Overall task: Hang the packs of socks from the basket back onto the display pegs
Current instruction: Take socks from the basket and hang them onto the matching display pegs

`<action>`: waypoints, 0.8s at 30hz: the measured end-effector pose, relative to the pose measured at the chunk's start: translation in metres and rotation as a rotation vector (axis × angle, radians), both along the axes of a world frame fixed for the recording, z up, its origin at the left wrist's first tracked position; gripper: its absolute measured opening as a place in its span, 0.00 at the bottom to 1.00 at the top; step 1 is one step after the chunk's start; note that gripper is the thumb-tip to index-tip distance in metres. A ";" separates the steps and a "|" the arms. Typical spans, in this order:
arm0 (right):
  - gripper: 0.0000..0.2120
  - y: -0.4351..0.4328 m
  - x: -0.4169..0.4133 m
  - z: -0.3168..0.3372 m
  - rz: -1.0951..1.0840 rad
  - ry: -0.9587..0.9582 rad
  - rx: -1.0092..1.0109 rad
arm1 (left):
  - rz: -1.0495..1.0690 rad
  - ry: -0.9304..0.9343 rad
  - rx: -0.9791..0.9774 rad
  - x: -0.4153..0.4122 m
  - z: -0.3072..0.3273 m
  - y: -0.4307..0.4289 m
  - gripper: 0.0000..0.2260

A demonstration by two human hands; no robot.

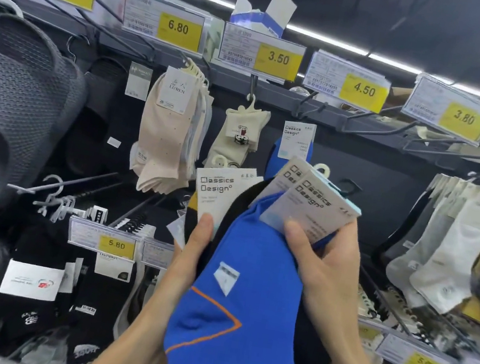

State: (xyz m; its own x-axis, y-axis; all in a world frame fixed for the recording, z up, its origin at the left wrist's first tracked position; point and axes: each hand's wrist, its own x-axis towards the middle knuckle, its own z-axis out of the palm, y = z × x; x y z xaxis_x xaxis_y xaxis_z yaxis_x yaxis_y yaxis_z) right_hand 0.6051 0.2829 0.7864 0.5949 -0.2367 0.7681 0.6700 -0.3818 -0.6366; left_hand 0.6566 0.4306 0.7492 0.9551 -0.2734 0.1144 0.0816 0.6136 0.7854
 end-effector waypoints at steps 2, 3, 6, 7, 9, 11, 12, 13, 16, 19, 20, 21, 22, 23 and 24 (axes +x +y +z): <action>0.18 -0.001 0.000 0.000 0.025 0.015 -0.071 | -0.028 0.021 -0.046 0.000 0.004 0.000 0.42; 0.18 -0.002 0.000 0.002 0.039 0.036 -0.104 | -0.048 0.009 -0.047 -0.002 0.007 0.001 0.39; 0.20 -0.005 0.002 0.006 0.068 0.135 -0.183 | -0.148 -0.170 -0.085 -0.006 -0.002 0.010 0.25; 0.22 -0.006 0.003 0.006 0.066 0.159 -0.209 | -0.127 -0.216 -0.168 -0.003 -0.010 0.017 0.17; 0.25 -0.006 0.004 0.006 0.051 0.173 -0.246 | -0.233 -0.190 -0.103 -0.005 -0.011 0.018 0.20; 0.25 -0.006 0.006 0.006 0.044 0.165 -0.273 | -0.261 -0.124 0.065 -0.008 -0.005 0.008 0.28; 0.25 -0.006 0.007 0.005 0.055 0.167 -0.283 | -0.247 -0.070 0.053 -0.006 -0.004 0.004 0.28; 0.24 -0.006 0.008 0.004 0.076 0.174 -0.291 | -0.226 -0.062 0.067 -0.004 -0.005 0.000 0.27; 0.22 -0.007 0.011 0.005 0.130 0.192 -0.308 | -0.006 -0.052 0.131 0.003 -0.012 -0.007 0.28; 0.14 -0.010 0.012 0.019 0.174 0.128 -0.246 | 0.128 -0.068 0.187 0.009 -0.010 -0.011 0.25; 0.11 -0.011 0.013 0.027 0.158 0.106 -0.237 | 0.148 -0.063 0.207 0.012 -0.012 -0.012 0.23; 0.10 -0.011 0.013 0.035 0.132 0.096 -0.235 | 0.146 -0.060 0.216 0.015 -0.012 -0.012 0.22; 0.09 -0.012 0.014 0.043 0.111 0.096 -0.236 | 0.127 -0.064 0.215 0.017 -0.012 -0.013 0.24; 0.08 -0.014 0.015 0.050 0.101 0.107 -0.242 | 0.117 -0.058 0.217 0.019 -0.012 -0.013 0.28; 0.08 -0.015 0.016 0.057 0.099 0.126 -0.258 | 0.103 -0.048 0.217 0.021 -0.013 -0.013 0.31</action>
